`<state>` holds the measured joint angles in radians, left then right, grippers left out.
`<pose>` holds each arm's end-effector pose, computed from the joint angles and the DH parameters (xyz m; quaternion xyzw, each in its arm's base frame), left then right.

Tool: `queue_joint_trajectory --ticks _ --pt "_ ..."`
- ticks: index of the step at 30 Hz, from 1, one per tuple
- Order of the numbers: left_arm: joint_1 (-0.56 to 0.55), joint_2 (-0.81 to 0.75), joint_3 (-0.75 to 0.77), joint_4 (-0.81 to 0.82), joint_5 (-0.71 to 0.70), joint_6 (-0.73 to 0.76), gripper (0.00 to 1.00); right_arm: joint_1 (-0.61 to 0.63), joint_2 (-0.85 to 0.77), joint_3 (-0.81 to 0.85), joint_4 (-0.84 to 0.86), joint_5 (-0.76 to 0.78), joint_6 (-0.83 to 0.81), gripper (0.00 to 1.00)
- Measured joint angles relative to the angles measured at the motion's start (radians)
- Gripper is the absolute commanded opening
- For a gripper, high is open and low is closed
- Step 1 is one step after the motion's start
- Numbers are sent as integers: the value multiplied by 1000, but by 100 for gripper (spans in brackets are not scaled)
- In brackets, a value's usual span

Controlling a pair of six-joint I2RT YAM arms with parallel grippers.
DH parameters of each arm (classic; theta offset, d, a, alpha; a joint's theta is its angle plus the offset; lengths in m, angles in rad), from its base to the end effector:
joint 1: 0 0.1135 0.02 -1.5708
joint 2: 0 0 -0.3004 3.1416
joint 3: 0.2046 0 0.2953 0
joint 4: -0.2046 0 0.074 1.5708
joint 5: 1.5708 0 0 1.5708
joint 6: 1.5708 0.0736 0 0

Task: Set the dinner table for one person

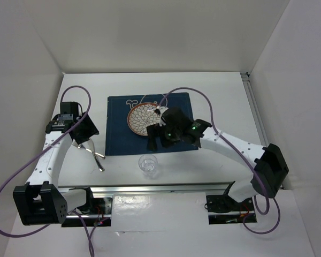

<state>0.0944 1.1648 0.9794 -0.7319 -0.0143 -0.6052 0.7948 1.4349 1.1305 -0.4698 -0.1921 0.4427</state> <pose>0.2850 0.0280 0.2780 -0.3267 0.8889 -0.0745 0.3123 0.2545 0.2794 0.2795 -0.1973 0.8968 0.2959 0.2632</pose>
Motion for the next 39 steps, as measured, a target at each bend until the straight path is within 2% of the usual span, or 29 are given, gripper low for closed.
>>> queue_joint_trajectory --ticks 2,9,10,13,15,17,19,21,26,30,33,39 --pt "0 0 0 0 0 0 65 47 19 0 -8 9 -11 98" --pt "9 0 0 0 0 4 65 110 151 0 -37 52 -35 71" --pt "9 0 0 0 0 4 65 113 163 0 -38 55 -37 51" --pt "9 0 0 0 0 5 65 122 188 0 -39 64 -40 28" --pt "9 0 0 0 0 5 64 127 193 -3 -39 66 -39 20" --pt "9 0 0 0 0 6 64 130 193 -3 -40 77 -39 19" --pt "9 0 0 2 0 6 64 130 196 -1 -47 84 -40 12" --pt "9 0 0 2 0 7 64 132 206 18 -70 103 -52 0" --pt "9 0 0 3 0 7 64 132 217 108 -147 161 -87 0" --pt "9 0 0 6 7 7 63 100 220 249 -222 207 -125 0" --pt "9 0 0 9 19 7 63 3 269 451 -323 228 -143 0" --pt "9 -3 -5 18 31 3 63 -257 447 769 -362 286 -154 0"
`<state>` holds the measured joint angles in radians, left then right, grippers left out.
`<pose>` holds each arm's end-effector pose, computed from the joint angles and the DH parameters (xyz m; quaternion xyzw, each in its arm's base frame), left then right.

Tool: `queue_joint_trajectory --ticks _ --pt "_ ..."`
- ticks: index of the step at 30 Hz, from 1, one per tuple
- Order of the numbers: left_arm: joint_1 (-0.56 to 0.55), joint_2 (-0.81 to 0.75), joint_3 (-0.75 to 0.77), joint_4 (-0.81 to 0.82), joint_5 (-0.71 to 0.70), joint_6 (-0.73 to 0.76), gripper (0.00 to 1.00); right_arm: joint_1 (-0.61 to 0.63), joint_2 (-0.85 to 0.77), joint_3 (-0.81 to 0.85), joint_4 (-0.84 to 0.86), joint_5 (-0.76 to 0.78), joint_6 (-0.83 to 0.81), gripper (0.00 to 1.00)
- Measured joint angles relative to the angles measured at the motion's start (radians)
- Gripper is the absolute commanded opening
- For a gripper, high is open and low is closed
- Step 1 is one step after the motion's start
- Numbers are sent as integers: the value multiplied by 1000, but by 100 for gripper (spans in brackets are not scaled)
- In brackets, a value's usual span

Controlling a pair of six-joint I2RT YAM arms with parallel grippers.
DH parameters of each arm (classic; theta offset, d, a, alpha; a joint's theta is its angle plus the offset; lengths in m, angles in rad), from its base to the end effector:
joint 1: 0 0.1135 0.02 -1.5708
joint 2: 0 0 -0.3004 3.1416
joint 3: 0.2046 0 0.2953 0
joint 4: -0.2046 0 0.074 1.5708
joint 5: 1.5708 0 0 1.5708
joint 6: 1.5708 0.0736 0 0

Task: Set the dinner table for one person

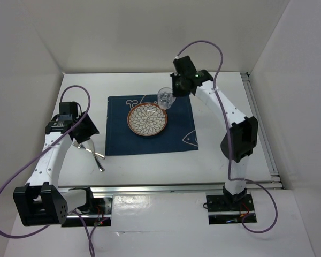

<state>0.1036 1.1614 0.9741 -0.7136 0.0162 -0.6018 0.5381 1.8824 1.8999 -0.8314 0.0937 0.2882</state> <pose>0.2859 0.0285 0.2785 -0.3237 0.8872 -0.0885 0.3167 0.4340 0.2510 0.3574 -0.0985 0.9231 0.1083 0.3555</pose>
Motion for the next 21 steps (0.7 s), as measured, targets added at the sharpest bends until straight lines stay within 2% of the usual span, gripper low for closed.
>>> queue_joint_trajectory --ticks 5,10,21 --pt "0 -24 -14 5 12 0 63 -160 204 161 -18 -3 2 0" --pt "0 -55 -43 0 16 -4 63 -241 369 250 -23 -17 6 0" --pt "0 -75 -84 -3 17 -8 63 -338 415 251 -5 -92 21 0"
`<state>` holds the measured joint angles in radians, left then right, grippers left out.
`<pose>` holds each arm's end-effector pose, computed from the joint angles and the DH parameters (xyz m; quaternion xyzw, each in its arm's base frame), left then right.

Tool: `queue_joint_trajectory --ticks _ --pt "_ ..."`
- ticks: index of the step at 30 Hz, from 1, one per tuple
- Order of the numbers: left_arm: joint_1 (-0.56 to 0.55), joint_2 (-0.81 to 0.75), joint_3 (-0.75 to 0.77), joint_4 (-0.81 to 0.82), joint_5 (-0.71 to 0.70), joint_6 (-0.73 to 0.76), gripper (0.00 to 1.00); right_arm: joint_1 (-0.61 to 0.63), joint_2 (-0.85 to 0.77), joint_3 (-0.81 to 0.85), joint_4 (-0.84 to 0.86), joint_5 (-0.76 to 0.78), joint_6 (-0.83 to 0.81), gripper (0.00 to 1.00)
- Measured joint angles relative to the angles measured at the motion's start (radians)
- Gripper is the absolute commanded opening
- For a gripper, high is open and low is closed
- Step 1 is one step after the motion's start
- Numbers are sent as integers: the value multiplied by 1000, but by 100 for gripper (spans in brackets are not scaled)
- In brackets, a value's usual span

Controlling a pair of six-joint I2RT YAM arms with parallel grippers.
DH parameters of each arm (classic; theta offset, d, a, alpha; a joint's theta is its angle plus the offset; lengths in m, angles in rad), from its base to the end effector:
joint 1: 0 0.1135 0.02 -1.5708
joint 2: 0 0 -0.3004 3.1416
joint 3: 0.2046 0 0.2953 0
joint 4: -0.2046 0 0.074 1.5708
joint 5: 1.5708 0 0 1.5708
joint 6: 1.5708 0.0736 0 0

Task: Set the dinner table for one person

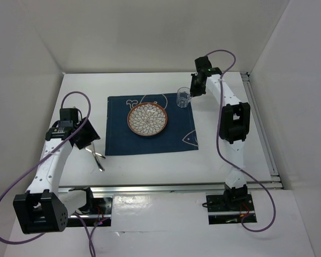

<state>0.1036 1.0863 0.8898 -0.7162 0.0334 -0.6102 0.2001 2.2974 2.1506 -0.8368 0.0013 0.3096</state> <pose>0.2645 0.0250 0.2650 -0.3255 0.8885 -0.0963 0.3088 0.5843 0.1184 0.2322 0.0526 0.9558 0.0724 0.2802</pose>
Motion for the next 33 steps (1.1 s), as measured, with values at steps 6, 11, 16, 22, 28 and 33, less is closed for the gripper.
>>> queue_joint_trajectory --ticks 6,11,16,22,28,33 --pt "0 -2 0 0 -1 -2 64 2 22 0 26 -37 3 0" --pt "0 -8 -1 -2 -17 -27 71 7 33 0 47 -40 10 61" --pt "0 -3 -6 -15 -60 -54 70 16 28 -5 76 -31 16 92" --pt "7 89 -13 -20 -111 -106 58 29 -76 -69 105 10 16 100" --pt "21 204 -93 28 -133 -181 56 29 -348 -222 183 22 16 100" --pt "32 212 -187 79 -125 -224 58 30 -599 -443 243 22 16 100"
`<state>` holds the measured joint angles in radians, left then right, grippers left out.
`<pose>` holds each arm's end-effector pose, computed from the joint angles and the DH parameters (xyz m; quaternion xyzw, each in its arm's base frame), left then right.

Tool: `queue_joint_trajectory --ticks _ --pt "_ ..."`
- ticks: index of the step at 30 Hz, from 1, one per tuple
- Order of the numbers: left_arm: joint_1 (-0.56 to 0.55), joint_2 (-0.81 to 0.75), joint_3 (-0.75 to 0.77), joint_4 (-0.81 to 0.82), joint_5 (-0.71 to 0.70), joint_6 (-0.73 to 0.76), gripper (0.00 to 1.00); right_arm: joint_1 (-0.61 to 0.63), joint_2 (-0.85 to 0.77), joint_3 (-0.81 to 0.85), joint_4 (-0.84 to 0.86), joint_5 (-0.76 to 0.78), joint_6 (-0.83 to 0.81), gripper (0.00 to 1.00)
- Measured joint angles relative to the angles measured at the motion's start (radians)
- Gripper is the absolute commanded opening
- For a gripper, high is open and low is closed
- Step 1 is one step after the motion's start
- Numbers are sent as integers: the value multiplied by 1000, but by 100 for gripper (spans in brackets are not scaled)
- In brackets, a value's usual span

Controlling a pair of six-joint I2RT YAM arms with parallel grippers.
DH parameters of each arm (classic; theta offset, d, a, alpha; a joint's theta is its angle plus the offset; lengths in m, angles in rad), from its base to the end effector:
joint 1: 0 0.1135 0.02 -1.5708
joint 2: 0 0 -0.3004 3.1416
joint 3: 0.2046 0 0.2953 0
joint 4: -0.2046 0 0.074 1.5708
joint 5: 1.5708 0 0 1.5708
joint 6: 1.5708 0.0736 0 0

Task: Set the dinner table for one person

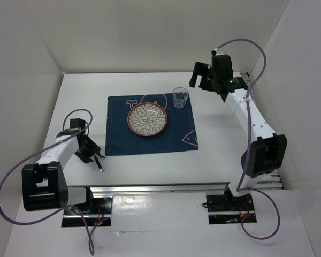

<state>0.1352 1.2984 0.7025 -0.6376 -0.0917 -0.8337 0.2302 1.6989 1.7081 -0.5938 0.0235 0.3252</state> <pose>0.2576 0.0418 0.1512 -0.4654 0.8679 -0.0149 0.1730 0.4580 0.1056 0.3926 0.0474 0.8796 0.1198 0.4580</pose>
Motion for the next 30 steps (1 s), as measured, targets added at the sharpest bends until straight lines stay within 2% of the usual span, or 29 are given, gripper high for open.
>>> queue_joint_trajectory --ticks 4,9,14,16,18,19,20,21,25,30 --pt "0 10 -10 53 22 -10 58 0 -106 -159 37 -30 5 100" --pt "0 60 -27 100 27 -35 48 6 -112 -260 36 -58 11 100" --pt "0 50 -36 107 23 -62 48 9 -113 -342 39 -67 22 100" --pt "0 39 -46 114 19 -64 44 9 -113 -359 39 -68 24 100" --pt "0 35 -50 115 12 -64 35 9 -113 -364 40 -72 26 100" --pt "0 35 -51 117 11 -61 26 9 -113 -365 40 -73 26 100" --pt "0 35 -51 119 11 -64 26 9 -113 -365 40 -75 27 100" --pt "0 37 -51 123 15 -60 17 9 -113 -366 41 -78 30 100" --pt "0 42 -50 135 27 -54 1 9 -113 -367 40 -88 34 100" --pt "0 42 -41 129 38 -13 0 9 -113 -367 40 -90 34 100"
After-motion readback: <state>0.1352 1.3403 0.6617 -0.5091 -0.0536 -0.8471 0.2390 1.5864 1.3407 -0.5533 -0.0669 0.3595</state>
